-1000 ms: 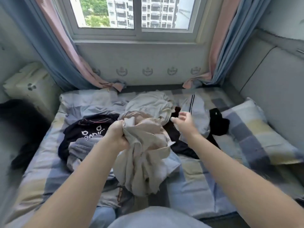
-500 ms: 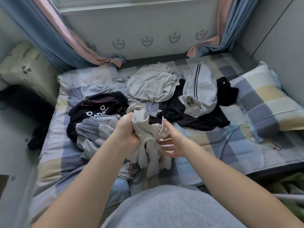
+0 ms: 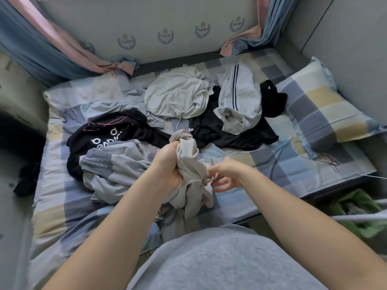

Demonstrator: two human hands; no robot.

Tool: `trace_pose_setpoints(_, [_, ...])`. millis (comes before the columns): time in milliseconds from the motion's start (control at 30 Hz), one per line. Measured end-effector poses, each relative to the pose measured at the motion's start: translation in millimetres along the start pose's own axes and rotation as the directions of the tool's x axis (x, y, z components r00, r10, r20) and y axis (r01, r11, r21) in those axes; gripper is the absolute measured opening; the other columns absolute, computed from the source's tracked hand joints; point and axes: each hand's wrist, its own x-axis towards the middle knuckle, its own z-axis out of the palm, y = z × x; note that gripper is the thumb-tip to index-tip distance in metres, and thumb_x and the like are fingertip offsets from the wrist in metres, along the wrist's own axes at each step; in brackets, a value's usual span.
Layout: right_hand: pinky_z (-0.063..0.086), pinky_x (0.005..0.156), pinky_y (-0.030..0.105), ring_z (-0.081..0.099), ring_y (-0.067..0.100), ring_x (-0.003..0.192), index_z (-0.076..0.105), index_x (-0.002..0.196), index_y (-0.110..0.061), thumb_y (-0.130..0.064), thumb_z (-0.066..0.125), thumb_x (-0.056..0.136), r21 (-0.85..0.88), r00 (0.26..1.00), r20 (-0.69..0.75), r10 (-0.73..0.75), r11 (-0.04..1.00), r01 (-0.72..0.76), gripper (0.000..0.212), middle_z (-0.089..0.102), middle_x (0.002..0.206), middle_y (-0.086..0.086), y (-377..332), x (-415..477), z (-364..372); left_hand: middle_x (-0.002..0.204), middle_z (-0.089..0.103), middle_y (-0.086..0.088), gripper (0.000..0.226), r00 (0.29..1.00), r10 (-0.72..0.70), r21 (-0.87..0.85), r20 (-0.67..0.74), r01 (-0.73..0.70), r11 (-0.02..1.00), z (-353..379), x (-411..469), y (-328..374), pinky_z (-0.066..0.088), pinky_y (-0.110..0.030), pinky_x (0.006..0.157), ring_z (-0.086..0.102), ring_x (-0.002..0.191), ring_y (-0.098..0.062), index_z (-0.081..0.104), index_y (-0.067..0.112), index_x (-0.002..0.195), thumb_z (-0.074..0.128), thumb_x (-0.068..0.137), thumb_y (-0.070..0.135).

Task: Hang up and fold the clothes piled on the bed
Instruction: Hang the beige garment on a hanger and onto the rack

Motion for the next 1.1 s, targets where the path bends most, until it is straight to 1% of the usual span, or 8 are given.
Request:
trace_pose_setpoints(100, [0.057,0.044,0.030,0.064,0.021,0.065,0.043,0.136,-0.008,-0.015,0.050,0.102,0.064,0.987,-0.149,0.064,0.996,-0.055,0.035,0.067,0.086,0.009,11,1,1,0.070,0.052,-0.008,0.026,1.000,-0.012,0.044,-0.028,0.014,0.999,-3,6,-2,0.054,-0.027,0.054,0.055,0.065,-0.020,0.053,0.010,0.079,0.044,0.103,0.016])
trace_pose_setpoints(167, [0.061,0.057,0.034,0.065,0.021,0.067,0.056,0.117,-0.004,-0.008,0.052,0.100,0.183,0.982,-0.181,0.063,0.983,-0.030,0.018,0.070,0.088,0.010,25,3,-5,0.076,0.063,-0.012,0.024,0.999,-0.031,0.047,-0.017,0.032,0.998,-6,11,-3,0.057,-0.031,0.058,0.066,0.068,-0.025,0.059,0.006,0.087,0.044,0.102,0.018])
trace_pose_setpoints(267, [0.058,0.068,0.037,0.059,0.023,0.068,0.057,0.128,0.008,0.021,0.029,0.082,0.572,0.988,-0.147,0.056,0.819,0.038,0.056,0.064,0.087,0.015,45,3,-14,0.109,0.072,-0.014,0.032,0.996,-0.018,-0.010,-0.087,0.017,1.000,-16,26,-2,0.057,-0.040,0.079,0.070,0.094,-0.029,0.064,0.004,0.112,0.044,0.106,0.028])
trace_pose_setpoints(367, [0.052,0.073,0.028,0.051,0.020,0.072,0.053,0.136,0.002,0.021,0.022,0.067,0.809,0.993,-0.114,0.019,0.582,0.082,0.078,0.059,0.091,0.013,56,-6,-19,0.116,0.073,-0.006,0.040,0.979,-0.006,-0.015,-0.203,0.003,1.000,-40,52,-5,0.057,-0.041,0.092,0.068,0.107,-0.038,0.060,0.009,0.131,0.048,0.105,0.038])
trace_pose_setpoints(600, [0.051,0.078,0.032,0.060,0.023,0.083,0.063,0.118,-0.006,0.011,0.026,0.082,0.938,0.997,-0.073,0.004,0.341,0.067,0.054,0.068,0.103,0.017,95,-44,-16,0.123,0.060,0.002,0.064,0.914,-0.251,0.445,-0.319,0.378,0.812,-80,84,-67,0.059,-0.035,0.072,0.066,0.106,-0.021,0.060,0.024,0.122,0.082,0.072,0.058])
trace_pose_setpoints(767, [0.059,0.070,0.036,0.068,0.027,0.078,0.069,0.110,-0.003,-0.005,0.047,0.077,0.928,0.998,0.038,-0.056,0.372,-0.015,0.040,0.073,0.100,0.018,119,-66,-10,0.105,0.072,-0.002,0.058,0.877,-0.375,0.622,-0.299,0.477,0.620,-80,92,-109,0.056,-0.036,0.079,0.071,0.095,-0.022,0.063,0.026,0.110,0.082,0.068,0.062])
trace_pose_setpoints(933, [0.062,0.076,0.037,0.074,0.024,0.085,0.080,0.099,-0.009,-0.013,0.072,0.080,0.831,0.999,0.047,-0.027,0.555,-0.024,0.021,0.075,0.108,0.013,154,-83,-9,0.090,0.063,-0.009,0.048,0.874,-0.425,0.831,-0.235,0.408,0.378,-77,102,-126,0.056,-0.034,0.071,0.062,0.077,-0.024,0.068,0.007,0.118,0.086,0.075,0.020])
trace_pose_setpoints(1100, [0.036,0.062,0.032,0.053,0.021,0.067,0.053,0.077,-0.012,0.007,0.067,0.080,0.459,0.877,-0.404,0.259,0.887,-0.050,0.023,0.053,0.071,0.011,223,-92,-3,0.107,0.070,-0.022,0.038,0.976,-0.177,0.911,-0.130,0.188,0.366,-77,101,-156,0.056,-0.039,0.074,0.068,0.096,-0.037,0.063,0.001,0.109,0.076,0.074,0.010])
